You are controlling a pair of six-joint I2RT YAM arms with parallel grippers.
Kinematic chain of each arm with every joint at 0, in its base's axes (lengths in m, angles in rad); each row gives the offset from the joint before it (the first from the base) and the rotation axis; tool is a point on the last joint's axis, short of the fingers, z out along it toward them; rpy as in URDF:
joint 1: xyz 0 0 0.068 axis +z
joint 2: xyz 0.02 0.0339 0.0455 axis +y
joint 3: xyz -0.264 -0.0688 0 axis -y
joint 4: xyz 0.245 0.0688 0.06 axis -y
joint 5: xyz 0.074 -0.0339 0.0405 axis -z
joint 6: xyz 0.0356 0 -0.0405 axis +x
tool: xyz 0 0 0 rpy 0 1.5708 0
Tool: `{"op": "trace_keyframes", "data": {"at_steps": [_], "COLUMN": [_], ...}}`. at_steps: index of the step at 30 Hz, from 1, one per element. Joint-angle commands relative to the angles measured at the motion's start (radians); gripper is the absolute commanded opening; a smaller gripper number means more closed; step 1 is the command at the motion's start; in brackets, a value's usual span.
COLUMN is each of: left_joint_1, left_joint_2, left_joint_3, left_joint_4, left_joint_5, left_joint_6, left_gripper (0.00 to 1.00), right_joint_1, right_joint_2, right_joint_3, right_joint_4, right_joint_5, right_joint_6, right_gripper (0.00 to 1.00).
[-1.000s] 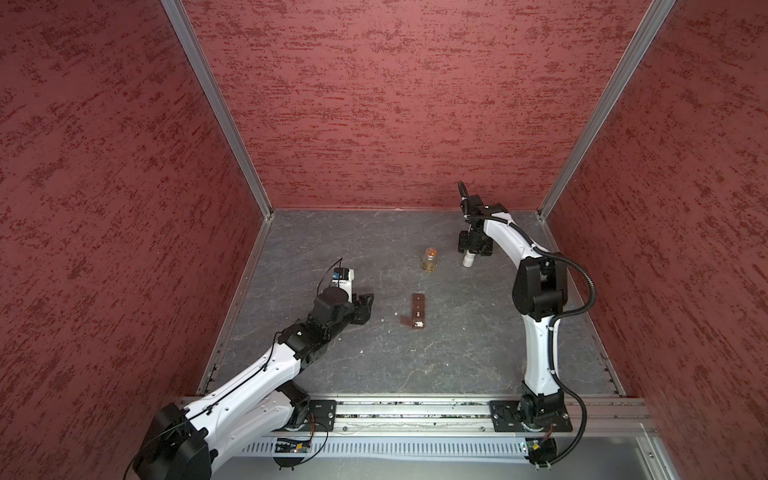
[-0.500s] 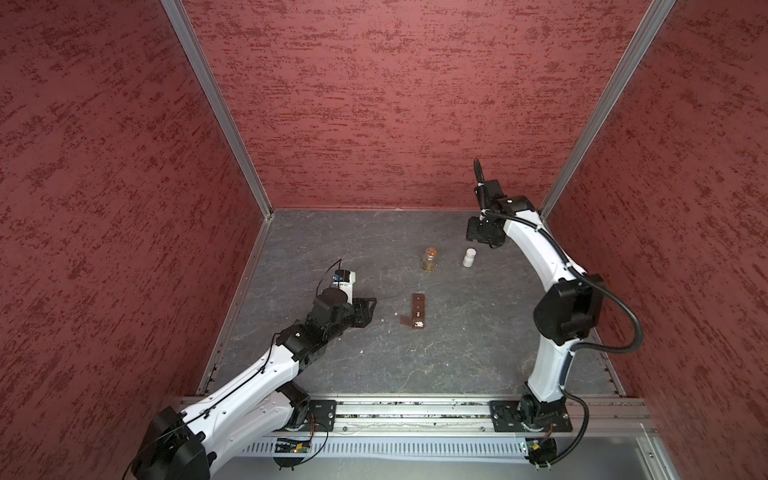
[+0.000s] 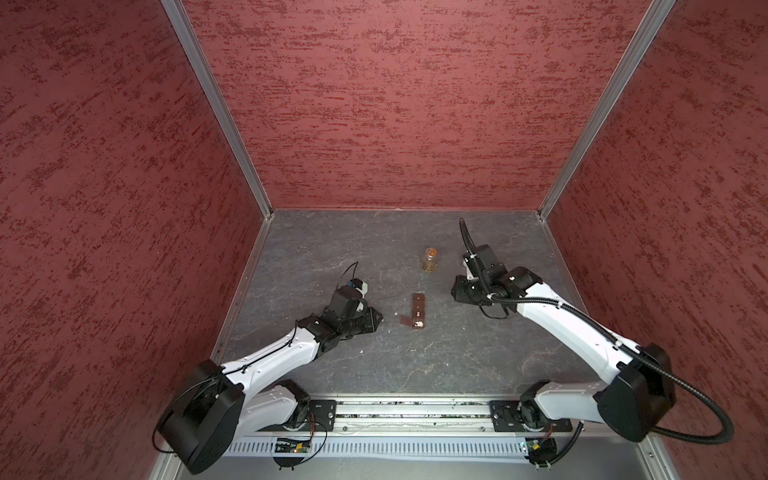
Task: Sort the pills into containers
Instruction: 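Release the bottle and move both grippers toward the brown pill organizer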
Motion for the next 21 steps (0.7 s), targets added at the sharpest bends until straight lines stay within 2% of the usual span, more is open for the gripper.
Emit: {"op": "trace_keyframes", "data": {"at_steps": [1, 4, 8, 15, 21], "left_joint_1": [-0.011, -0.028, -0.054, -0.072, -0.081], "left_joint_2": [0.062, 0.133, 0.205, 0.308, 0.371], "left_joint_3": [0.037, 0.064, 0.098, 0.156, 0.181], "left_joint_4": [0.055, 0.068, 0.092, 0.119, 0.135], "left_joint_5": [0.044, 0.053, 0.059, 0.073, 0.088], "left_joint_6": [-0.028, -0.031, -0.039, -0.045, -0.047], "left_gripper": [0.21, 0.14, 0.12, 0.07, 0.06], "right_joint_1": [0.014, 0.022, 0.035, 0.054, 0.066], "right_joint_2": [-0.041, -0.026, 0.022, 0.112, 0.182], "right_joint_3": [-0.094, -0.165, -0.219, -0.238, -0.238], "right_joint_4": [0.215, 0.300, 0.386, 0.473, 0.516], "right_joint_5": [-0.082, -0.133, -0.175, -0.211, -0.230], "right_joint_6": [0.116, 0.149, 0.170, 0.184, 0.186], "right_gripper": [0.25, 0.22, 0.20, 0.19, 0.18]}}
